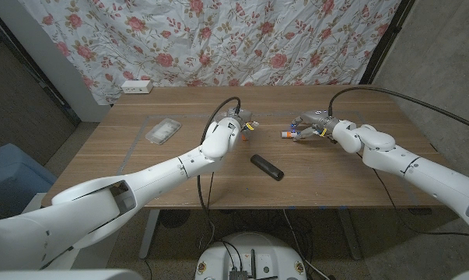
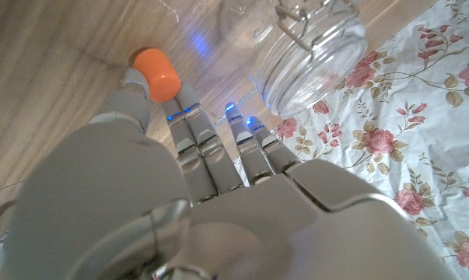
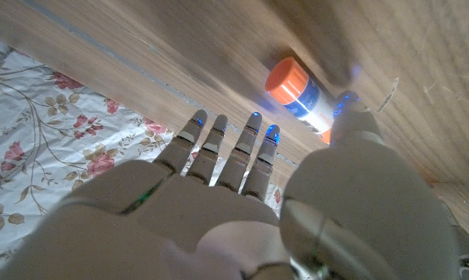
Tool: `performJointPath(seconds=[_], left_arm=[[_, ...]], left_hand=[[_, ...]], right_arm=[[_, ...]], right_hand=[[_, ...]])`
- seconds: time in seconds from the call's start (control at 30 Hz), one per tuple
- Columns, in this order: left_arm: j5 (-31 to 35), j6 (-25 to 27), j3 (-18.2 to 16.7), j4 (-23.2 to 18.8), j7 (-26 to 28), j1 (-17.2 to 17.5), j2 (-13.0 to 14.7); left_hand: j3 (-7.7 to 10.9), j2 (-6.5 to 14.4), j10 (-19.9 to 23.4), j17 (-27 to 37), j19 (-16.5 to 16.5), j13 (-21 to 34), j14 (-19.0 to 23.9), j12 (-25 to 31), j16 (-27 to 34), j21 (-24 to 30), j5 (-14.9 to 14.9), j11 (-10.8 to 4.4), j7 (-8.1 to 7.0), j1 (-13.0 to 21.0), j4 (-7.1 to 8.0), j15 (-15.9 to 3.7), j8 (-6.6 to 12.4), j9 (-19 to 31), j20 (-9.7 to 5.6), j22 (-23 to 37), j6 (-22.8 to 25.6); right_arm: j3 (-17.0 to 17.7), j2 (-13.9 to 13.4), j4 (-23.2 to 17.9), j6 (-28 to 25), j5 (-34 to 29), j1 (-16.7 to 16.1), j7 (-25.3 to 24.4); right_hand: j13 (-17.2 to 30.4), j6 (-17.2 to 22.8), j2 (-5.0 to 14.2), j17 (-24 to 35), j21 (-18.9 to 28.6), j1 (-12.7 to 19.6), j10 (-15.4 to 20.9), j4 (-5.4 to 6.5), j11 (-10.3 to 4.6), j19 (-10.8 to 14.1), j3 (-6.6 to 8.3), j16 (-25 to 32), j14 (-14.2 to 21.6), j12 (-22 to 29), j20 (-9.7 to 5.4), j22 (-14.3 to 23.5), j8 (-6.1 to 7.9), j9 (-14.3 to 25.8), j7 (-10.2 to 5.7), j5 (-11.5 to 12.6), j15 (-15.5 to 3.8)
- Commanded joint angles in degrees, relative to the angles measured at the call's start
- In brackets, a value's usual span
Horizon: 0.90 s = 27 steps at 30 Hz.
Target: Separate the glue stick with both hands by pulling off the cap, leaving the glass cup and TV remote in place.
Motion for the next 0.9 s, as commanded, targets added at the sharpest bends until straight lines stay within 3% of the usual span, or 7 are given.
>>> performJointPath(seconds=[0.03,0.23,0.67,0.9], left_arm=[[0.35,0.62,0.81,0.84,-1.05,-0.37,-0.41],[0.28,0.68,1.13,1.23,-1.47,-0.61,-0.57],[0.13,0.78,1.9,2.35,-3.62,-1.85,-1.1],[-0.15,0.55,1.84,1.38,-4.85,-2.44,-0.72]], left_hand=[[-0.38,-0.25,-0.81,0.07,-0.22,-0.1,-0.07,-0.18,0.08,0.06,0.19,0.05,-0.1,-0.76,0.09,-4.21,-0.2,0.17,-3.04,0.1,-0.73],[-0.81,-0.57,-2.26,0.08,-0.77,-0.09,-0.78,-0.33,-0.06,-0.03,0.18,0.06,-0.1,-1.55,0.19,-3.63,-0.61,0.1,-2.91,0.09,-2.47],[-1.73,-1.02,-10.0,0.13,-3.55,-0.02,-4.01,-0.59,-0.26,-0.21,0.35,0.1,-1.1,-3.44,0.2,-1.62,-0.97,-0.16,-1.84,0.13,-8.71],[-2.88,-1.91,-15.81,0.2,-5.31,-0.04,-7.39,-0.65,-0.25,-0.1,0.26,0.27,-0.54,-6.04,0.54,0.39,-0.97,-0.46,-1.0,0.14,-13.65]], right_arm=[[0.81,-0.76,-1.72,-1.29,0.15,-1.17,0.64],[1.16,-1.09,-2.58,-1.91,0.14,-1.7,0.81],[1.62,-1.45,-3.41,-2.63,0.28,-2.15,1.57],[1.6,-1.28,-3.04,-2.59,0.18,-1.96,1.53]], right_hand=[[0.28,-0.49,-0.08,0.17,-0.1,-0.69,-0.42,-0.05,0.03,-0.4,-0.25,-0.1,-0.55,0.19,0.12,0.22,0.07,0.13,-0.03,0.48,-2.95],[0.29,-0.92,-0.09,0.24,-0.08,-1.08,-0.74,0.08,0.1,-0.51,-0.37,-0.13,-0.64,0.24,0.22,0.22,0.17,0.13,-0.02,0.63,-2.79],[0.3,-2.26,-0.2,0.37,-0.06,-1.88,-1.41,0.28,0.63,-0.84,-0.6,-0.38,-1.19,0.4,0.33,0.22,0.25,0.12,0.0,0.98,-2.31],[0.3,-2.27,-0.04,0.45,-0.04,-2.23,-1.46,0.43,0.62,-0.89,-0.64,-0.35,-1.17,0.49,0.32,0.23,0.44,0.12,0.02,1.09,-2.33]])
